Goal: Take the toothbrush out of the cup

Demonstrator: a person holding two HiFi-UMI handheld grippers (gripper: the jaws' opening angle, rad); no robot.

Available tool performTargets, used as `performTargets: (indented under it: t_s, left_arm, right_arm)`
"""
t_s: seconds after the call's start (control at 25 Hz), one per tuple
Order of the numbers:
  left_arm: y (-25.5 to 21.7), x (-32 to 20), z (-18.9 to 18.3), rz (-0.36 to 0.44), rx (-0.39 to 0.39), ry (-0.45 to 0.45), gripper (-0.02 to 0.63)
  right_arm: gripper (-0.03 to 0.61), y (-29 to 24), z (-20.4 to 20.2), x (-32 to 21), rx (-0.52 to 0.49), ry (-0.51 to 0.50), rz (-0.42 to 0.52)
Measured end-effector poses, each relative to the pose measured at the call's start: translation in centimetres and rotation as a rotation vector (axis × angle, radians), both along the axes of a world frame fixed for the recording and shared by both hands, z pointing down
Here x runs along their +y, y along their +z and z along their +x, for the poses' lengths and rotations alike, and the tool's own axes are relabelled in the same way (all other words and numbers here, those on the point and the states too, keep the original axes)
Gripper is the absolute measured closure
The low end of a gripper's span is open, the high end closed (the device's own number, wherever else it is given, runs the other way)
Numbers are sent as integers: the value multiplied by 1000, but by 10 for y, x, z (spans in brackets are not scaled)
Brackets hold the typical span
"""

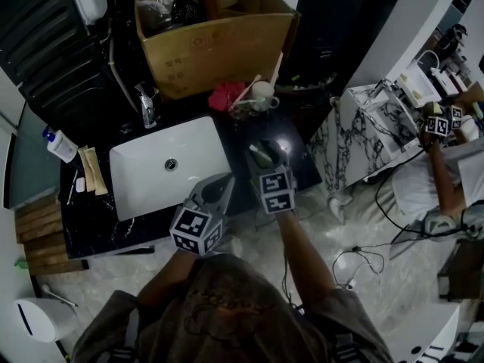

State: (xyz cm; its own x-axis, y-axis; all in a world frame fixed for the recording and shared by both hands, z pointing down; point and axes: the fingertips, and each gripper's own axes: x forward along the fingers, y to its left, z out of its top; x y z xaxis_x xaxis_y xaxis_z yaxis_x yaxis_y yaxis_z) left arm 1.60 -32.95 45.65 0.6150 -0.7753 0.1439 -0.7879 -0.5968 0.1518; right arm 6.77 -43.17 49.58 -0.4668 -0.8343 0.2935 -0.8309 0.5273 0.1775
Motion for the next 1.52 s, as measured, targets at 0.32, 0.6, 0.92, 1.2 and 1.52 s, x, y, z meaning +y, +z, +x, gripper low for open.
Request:
performTargets:
  t_s: [0.32,0.6,0.92,1.2,1.52]
  left_arm:
    - [2,0,-1,-9,5,-9,612]
    - [1,-1,-4,-11,10,-18,612]
    - [1,0,-4,-12,13,-20,612]
    - [5,5,3,-23,20,-3,612]
    - [5,16,14,-25,26,31,612]
  right_arm:
    - [484,6,2,-1,33,6,-12]
    - [537,6,5,-5,46,23,-19]
    - [548,2,9,-5,51,35,0]
    - [561,-7,18,-4,40,53,15]
    - [561,-34,23,-7,27,64,53]
